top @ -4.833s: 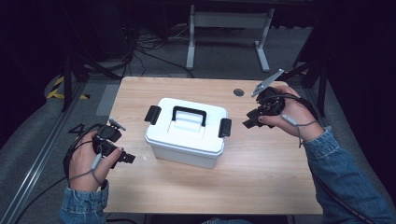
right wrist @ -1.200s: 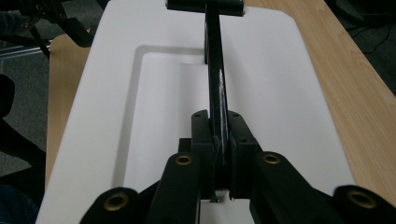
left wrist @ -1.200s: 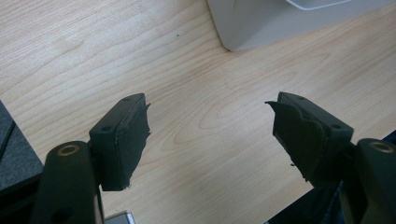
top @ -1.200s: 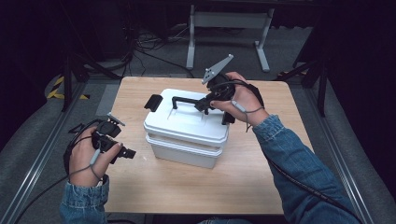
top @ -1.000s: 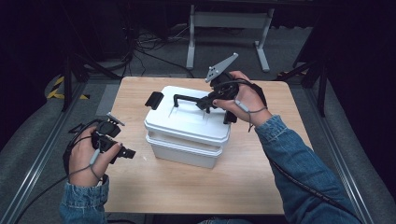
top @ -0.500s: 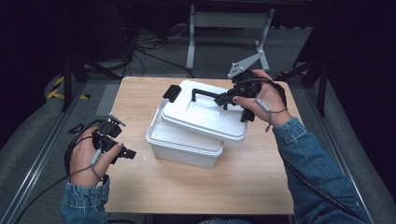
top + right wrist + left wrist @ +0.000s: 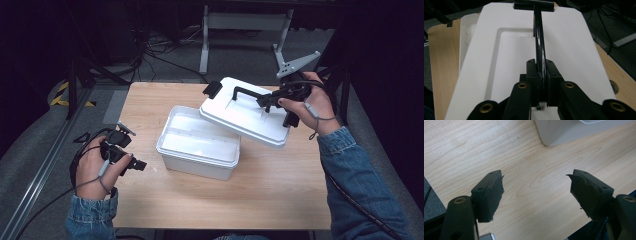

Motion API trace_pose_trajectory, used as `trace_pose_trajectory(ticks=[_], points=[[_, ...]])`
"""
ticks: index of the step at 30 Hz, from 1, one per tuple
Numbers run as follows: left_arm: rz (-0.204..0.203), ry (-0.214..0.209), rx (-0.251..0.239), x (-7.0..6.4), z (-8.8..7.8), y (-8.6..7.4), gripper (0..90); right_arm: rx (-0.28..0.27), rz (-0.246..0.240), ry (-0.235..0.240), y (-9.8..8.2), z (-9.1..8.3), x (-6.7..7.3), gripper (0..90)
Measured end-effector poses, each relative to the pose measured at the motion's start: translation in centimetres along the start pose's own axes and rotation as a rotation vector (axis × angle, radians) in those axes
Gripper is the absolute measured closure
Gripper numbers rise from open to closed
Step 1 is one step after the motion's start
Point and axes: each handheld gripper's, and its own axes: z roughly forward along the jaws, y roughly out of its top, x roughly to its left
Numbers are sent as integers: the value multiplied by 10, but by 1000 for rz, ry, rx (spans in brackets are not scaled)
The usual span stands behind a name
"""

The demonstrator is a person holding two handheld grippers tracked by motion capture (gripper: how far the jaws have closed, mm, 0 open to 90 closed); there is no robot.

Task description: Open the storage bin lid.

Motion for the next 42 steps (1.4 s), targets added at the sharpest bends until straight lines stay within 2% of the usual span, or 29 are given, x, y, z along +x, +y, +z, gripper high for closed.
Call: trace_pose_trajectory(ticks=[7, 10, 22, 30, 31, 34, 38, 42], points=[[-2, -6, 1, 0, 0, -2, 273, 14, 26, -38, -15, -14, -11, 848], [-6, -7, 3, 0, 0, -2, 273, 24, 48, -70, -26, -23, -18, 848], [-3, -1, 9, -1, 0, -2, 273, 16, 104, -121, -52, -40, -37, 847], [-7, -1, 11, 2, 1, -3, 264, 27, 130, -145, -67, -37, -48, 848], [-18, 4, 2, 2, 2, -4, 264, 33, 141, -152, -72, -35, -51, 848], [-16, 20, -8, 5, 2, -5, 261, 36, 152, -156, -77, -32, -55, 848], [-31, 22, -16, 9, 4, -7, 261, 64, 181, -173, -90, -24, -63, 847], [-9, 37, -21, 10, 5, -7, 261, 92, 200, -195, -101, -16, -70, 847]])
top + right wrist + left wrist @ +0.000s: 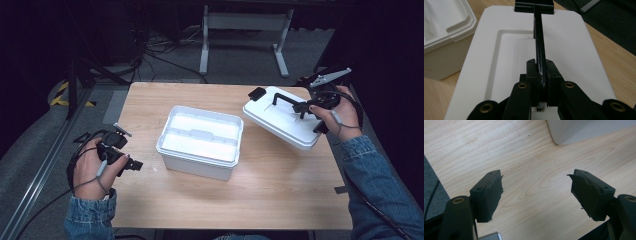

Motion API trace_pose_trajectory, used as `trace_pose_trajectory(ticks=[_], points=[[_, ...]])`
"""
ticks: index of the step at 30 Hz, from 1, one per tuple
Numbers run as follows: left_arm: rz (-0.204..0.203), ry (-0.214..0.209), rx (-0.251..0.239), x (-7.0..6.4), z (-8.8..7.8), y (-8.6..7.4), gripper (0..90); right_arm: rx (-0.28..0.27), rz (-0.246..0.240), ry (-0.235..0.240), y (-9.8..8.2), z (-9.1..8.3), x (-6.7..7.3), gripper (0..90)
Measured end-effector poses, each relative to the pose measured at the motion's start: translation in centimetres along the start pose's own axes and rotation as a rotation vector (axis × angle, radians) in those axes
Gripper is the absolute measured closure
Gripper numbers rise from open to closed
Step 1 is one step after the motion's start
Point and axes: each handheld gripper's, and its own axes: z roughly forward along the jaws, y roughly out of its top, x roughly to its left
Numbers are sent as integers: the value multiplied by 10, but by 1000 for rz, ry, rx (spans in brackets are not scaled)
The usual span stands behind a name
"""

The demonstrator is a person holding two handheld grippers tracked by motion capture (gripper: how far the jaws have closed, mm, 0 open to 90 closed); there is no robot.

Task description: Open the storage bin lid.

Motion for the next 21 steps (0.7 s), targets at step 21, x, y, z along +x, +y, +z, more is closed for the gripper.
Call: trace_pose_trajectory(ticks=[21], points=[[-4, 13, 58, 1, 6, -3, 275, 28, 74, 37, -63, 62, -21, 847]])
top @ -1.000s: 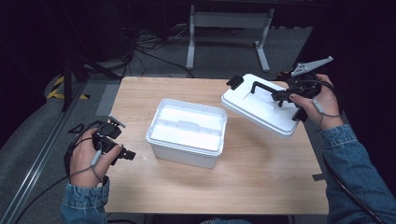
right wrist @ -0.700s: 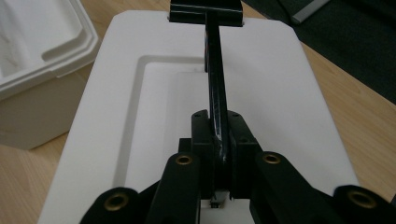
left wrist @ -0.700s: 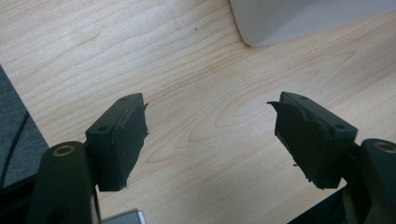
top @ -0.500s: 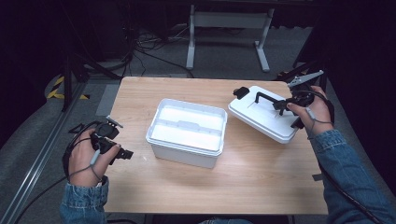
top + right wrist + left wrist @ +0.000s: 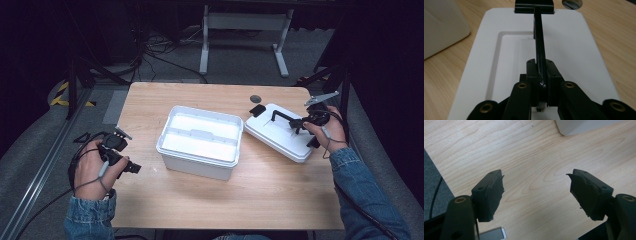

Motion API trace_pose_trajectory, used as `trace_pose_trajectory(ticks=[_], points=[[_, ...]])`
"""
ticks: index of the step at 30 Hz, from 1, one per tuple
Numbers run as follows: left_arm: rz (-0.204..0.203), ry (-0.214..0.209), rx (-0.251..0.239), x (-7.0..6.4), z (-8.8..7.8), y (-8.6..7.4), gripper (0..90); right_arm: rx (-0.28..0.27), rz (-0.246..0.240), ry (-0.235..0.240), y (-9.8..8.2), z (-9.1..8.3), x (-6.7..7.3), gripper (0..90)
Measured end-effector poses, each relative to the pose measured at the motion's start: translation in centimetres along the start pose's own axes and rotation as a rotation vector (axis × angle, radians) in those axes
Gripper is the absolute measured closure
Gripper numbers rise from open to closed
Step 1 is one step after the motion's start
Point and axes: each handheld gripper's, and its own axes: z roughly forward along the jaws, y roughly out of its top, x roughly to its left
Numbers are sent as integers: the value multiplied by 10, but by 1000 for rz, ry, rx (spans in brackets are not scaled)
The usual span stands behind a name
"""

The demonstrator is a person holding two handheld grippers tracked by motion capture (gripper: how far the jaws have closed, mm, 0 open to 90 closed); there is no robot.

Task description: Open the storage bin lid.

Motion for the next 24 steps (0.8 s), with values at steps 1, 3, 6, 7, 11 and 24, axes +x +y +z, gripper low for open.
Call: trace_pose_trajectory(ticks=[1, 3, 6, 7, 11, 24], points=[[0, 0, 0, 0, 0, 0, 272, 1, 9, 2, -3, 2, -1, 847], [13, 2, 12, 0, 1, 0, 268, 4, 14, 4, -5, 4, -1, 847], [3, -7, 11, -2, 3, 1, 260, 3, 31, 16, -12, 10, -3, 847], [8, -4, 13, -2, 3, 1, 260, 3, 33, 20, -14, 12, -3, 847], [7, -4, 13, -2, 3, 1, 260, 10, 47, 33, -18, 15, -4, 846], [11, -1, 17, -2, 4, 2, 258, 55, 126, 64, -35, 28, -12, 834]])
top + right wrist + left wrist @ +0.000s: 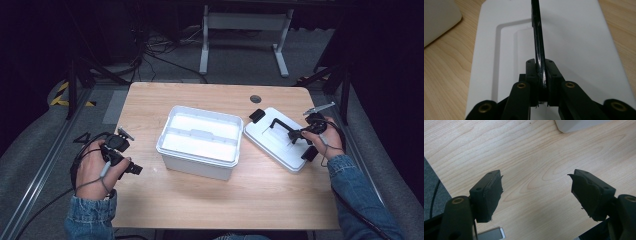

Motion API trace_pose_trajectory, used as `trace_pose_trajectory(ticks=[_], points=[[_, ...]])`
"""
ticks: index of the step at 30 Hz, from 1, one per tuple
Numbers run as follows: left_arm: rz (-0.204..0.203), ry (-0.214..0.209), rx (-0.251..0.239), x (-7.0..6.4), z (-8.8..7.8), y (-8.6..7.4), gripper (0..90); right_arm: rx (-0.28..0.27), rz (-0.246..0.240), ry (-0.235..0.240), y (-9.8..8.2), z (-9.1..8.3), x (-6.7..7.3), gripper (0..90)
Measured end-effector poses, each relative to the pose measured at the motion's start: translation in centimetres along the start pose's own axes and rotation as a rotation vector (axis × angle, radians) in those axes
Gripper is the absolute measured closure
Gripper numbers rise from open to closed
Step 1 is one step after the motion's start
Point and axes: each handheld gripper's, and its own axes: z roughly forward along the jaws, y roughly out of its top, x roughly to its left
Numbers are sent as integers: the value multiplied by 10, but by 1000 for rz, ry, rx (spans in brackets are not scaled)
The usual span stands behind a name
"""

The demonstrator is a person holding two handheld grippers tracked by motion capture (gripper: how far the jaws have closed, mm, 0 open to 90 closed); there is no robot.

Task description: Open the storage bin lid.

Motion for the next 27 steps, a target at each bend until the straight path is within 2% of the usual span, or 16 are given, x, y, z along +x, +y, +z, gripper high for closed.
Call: trace_pose_trajectory(ticks=[4, 6, 7, 10, 12, 15, 23, 26, 27], points=[[0, 1, 3, 0, 0, 2, 257, -7, 33, -1, -1, 0, -4, 817], [4, 1, 1, 0, 1, 2, 256, -3, 48, -19, -2, 0, -5, 746], [5, 1, 1, 0, 1, 3, 256, -3, 48, -19, -2, 0, -5, 746], [2, -1, 6, 0, 1, 3, 253, -24, 32, -58, -1, -2, -5, 611], [-4, -5, 4, -1, 2, 4, 252, -45, 23, -81, 0, -6, -5, 555], [10, -1, 9, -1, 2, 4, 251, -62, 9, -98, 3, -11, -3, 527], [0, -4, 8, -2, 2, 2, 252, -102, -53, -101, 13, -30, 16, 521], [2, 4, 0, -1, 1, 0, 251, -120, -95, -94, 17, -39, 28, 514], [8, 4, 0, -1, 0, 0, 251, -125, -112, -81, 18, -43, 36, 508]])
